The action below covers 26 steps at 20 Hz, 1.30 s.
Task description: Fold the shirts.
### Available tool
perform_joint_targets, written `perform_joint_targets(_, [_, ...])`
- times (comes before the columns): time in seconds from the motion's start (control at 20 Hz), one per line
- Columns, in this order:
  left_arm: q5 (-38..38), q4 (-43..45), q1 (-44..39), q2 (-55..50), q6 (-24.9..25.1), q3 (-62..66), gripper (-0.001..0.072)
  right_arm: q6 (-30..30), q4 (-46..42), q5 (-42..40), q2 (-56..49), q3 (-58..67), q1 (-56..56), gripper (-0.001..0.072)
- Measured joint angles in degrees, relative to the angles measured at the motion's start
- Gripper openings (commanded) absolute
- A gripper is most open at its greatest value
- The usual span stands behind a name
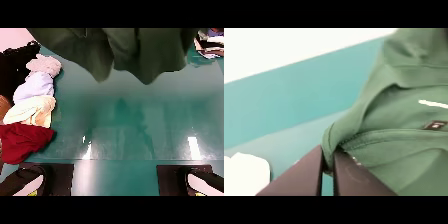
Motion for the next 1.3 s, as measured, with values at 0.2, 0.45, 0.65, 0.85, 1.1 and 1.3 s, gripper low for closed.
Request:
perform_joint_targets(0.2, [0.63, -0.79, 0.00, 1.55, 0.00, -0.26, 0.0043, 0.00, -0.04, 1.40, 3.26, 0.70, -2.60, 0.0012])
perform_joint_targets(0.45, [1.79, -3.08, 0.02, 1.44, 0.02, -7.32, 0.0044, 0.11, -2.01, 5.07, 1.09, -2.73, -1.31, 0.0012])
perform_joint_targets(0.65, [4.33, -1.55, 0.02, 1.38, 0.57, -17.55, 0.0043, 0.17, -7.45, 2.97, -0.44, -9.88, 1.81, 0.0012])
perform_joint_targets(0.85, [6.21, -0.28, 0.02, 2.01, 1.33, -19.04, 0.0044, 0.22, -9.51, 1.33, -0.70, -10.62, 2.54, 0.0012])
perform_joint_targets(1.1, [5.60, -0.44, 0.02, 3.58, 1.46, -11.17, 0.0044, 0.24, -10.21, 1.29, 2.10, -4.37, 2.73, 0.0012])
perform_joint_targets(1.3, [0.24, -3.72, 0.02, 3.32, 1.22, -9.44, 0.0044, 2.38, -10.69, 4.68, 4.57, -5.62, 2.73, 0.0012])
